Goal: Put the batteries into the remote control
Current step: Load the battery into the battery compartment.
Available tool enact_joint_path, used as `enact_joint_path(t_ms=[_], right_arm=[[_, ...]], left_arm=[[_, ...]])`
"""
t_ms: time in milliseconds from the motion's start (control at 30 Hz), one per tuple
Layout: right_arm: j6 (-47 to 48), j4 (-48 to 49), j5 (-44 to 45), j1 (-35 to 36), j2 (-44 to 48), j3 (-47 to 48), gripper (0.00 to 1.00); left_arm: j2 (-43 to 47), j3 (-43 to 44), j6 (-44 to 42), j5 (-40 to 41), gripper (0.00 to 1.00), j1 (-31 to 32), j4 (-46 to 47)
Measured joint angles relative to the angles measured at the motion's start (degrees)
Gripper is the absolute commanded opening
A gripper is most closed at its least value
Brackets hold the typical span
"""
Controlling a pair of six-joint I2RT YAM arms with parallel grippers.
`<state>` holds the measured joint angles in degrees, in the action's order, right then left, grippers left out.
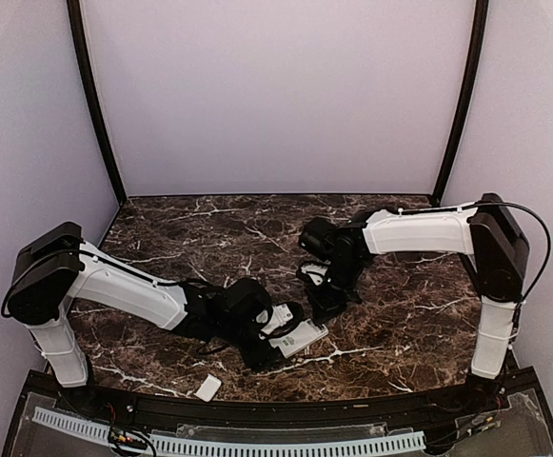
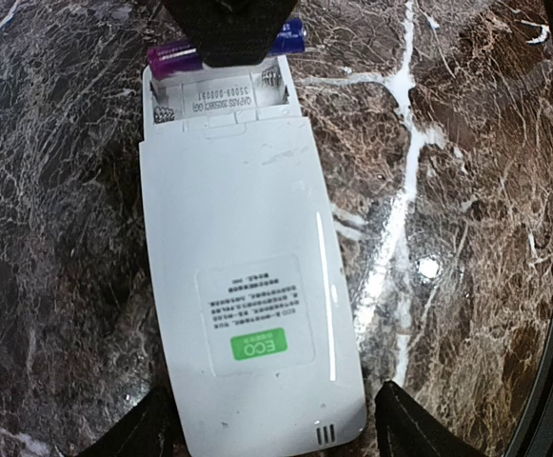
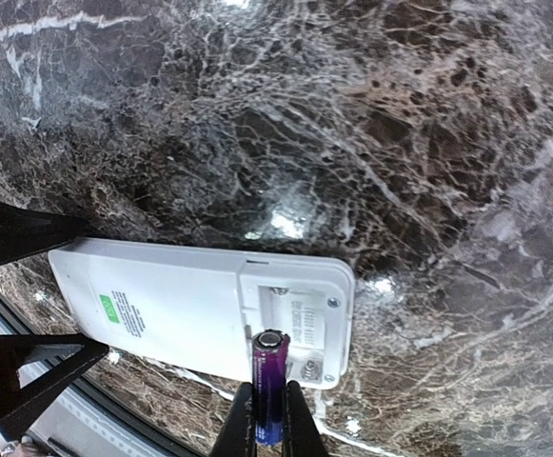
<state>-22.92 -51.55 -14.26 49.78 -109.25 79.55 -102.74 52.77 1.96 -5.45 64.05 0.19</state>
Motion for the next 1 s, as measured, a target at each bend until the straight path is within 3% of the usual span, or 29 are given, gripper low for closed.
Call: enact_joint_path(t_ms=[1000], right_arm=[[1.7, -5.2, -1.4, 0.0, -8.2, 6.2, 0.0]], left_arm=[[0.0, 0.0, -0.1, 0.0, 0.72, 0.0, 0.0]])
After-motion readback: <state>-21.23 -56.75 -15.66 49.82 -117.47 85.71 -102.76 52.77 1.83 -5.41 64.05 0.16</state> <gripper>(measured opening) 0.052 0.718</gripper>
